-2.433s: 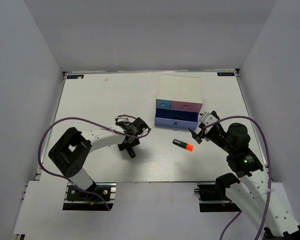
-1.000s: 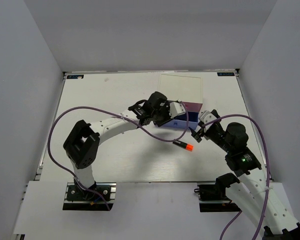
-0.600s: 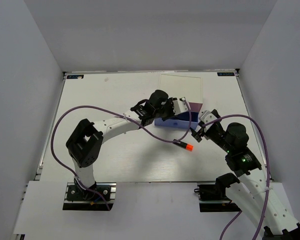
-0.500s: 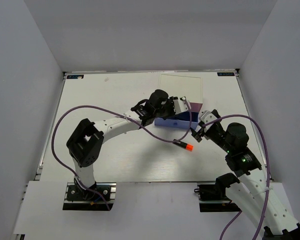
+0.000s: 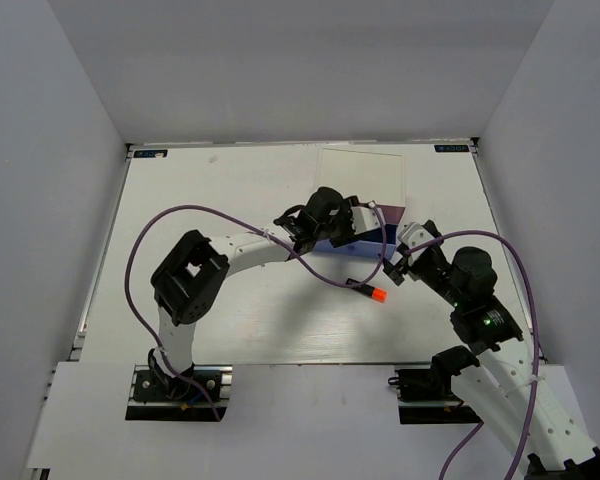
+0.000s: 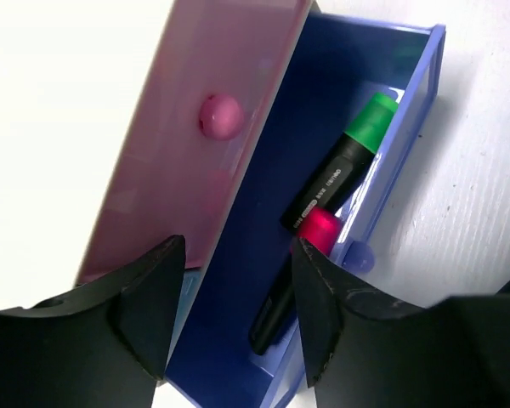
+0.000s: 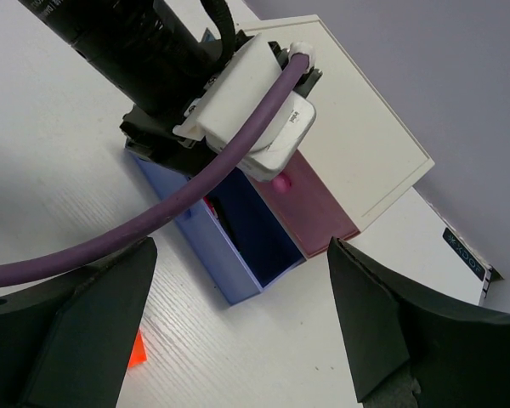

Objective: Sort the stationery into containers
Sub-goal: Place the pen in the drawer, then pick up the pen from the center of the board.

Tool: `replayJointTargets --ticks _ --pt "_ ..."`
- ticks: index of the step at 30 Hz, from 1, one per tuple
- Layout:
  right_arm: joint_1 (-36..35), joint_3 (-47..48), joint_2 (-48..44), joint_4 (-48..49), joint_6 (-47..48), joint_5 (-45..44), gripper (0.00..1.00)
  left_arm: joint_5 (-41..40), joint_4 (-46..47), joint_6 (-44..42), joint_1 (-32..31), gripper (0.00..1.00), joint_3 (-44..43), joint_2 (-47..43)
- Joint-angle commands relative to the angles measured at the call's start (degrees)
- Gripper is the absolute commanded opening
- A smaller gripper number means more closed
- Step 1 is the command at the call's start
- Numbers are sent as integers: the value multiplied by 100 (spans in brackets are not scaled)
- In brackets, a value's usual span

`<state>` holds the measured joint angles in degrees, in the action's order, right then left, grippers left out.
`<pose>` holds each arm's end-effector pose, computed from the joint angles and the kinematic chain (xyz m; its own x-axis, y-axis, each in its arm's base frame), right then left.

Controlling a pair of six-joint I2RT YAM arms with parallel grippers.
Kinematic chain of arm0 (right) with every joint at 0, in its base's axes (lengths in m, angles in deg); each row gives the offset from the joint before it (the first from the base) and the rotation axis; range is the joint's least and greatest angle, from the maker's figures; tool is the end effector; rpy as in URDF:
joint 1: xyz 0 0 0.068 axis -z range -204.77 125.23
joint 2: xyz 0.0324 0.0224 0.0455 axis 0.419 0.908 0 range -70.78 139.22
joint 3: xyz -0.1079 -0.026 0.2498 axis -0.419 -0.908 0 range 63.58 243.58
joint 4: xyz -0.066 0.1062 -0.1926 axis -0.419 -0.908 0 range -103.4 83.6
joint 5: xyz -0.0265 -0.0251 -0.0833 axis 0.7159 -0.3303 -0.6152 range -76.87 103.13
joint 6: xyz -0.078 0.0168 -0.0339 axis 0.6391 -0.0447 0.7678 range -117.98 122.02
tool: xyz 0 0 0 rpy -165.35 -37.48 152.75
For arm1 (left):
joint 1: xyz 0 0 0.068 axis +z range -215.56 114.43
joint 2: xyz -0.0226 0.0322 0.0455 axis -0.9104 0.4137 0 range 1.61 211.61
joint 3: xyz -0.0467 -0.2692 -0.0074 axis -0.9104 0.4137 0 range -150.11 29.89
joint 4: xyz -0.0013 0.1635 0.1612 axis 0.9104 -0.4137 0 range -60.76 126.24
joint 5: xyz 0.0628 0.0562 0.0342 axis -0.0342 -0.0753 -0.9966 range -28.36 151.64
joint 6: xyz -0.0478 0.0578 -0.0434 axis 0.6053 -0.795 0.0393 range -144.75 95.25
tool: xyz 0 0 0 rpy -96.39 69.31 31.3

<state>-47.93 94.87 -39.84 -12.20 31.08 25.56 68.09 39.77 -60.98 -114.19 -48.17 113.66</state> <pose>0.1330 0.0748 0.2967 0.2058 -0.4279 -0.8801 -0.5503 0.6931 -0.4657 0.2955 -0.3486 0.2144 0.2082 0.6522 -0.7289 0.8512 0.2463 0.4635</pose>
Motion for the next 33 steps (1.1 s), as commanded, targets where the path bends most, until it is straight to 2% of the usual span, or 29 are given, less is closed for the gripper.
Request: replayJointTargets --ticks 1,3,7,9,11,12,13,14,15,16,17,18,20,21,22,25,27,33 --pt "-13 -17 -53 273 12 -12 87 66 157 54 -51 64 -86 -455" --pt "-13 -9 -44 255 12 -12 87 136 157 107 -51 72 -25 -657" --pt "-13 -44 -61 150 152 155 82 198 271 466 -51 74 177 -1122" --pt "13 -53 -79 106 258 312 70 85 219 669 -51 74 247 -1351" --pt "4 -53 -70 9 354 427 57 -117 18 1247 -51 74 309 -1719" --pt "-4 -70 -53 -26 381 532 41 -414 -97 1511 -51 71 309 -1852" --pt "4 -70 -53 -26 407 637 34 -565 -272 1827 27 68 309 -1984" --pt "13 -70 -35 -104 495 699 28 -671 -491 2535 80 65 309 -2116" --pt "4 -70 -9 -149 530 865 22 -855 -1007 2846 81 53 309 -2378" --pt "-13 -70 35 -175 548 910 22 -1066 -1221 3102 81 42 387 -2520" --pt "-13 -79 79 -254 618 954 24 -1511 -1554 3504 81 32 562 -2669" --pt "-5 -79 305 -289 627 1068 41 -1603 -1731 3674 81 21 677 -3019" --pt "-22 -53 639 -429 610 1165 80 -1656 -1917 3859 134 21 1202 -3442" --pt "-22 17 937 -500 601 1235 90 -1657 -1917 3964 134 23 1423 -3670" --pt "-13 131 1114 -553 618 1314 90 -1657 -1978 4026 134 47 1634 -3899" --pt "-48 492 2017 -975 654 1499 90 -1928 -1979 4220 134 91 2355 -4612" --pt "-83 764 2503 -993 513 1439 90 -2271 -1892 4220 134 100 2769 -4955" --pt "-215 1099 3647 -791 337 648 89 -2527 -1830 4281 134 100 2955 -5018"
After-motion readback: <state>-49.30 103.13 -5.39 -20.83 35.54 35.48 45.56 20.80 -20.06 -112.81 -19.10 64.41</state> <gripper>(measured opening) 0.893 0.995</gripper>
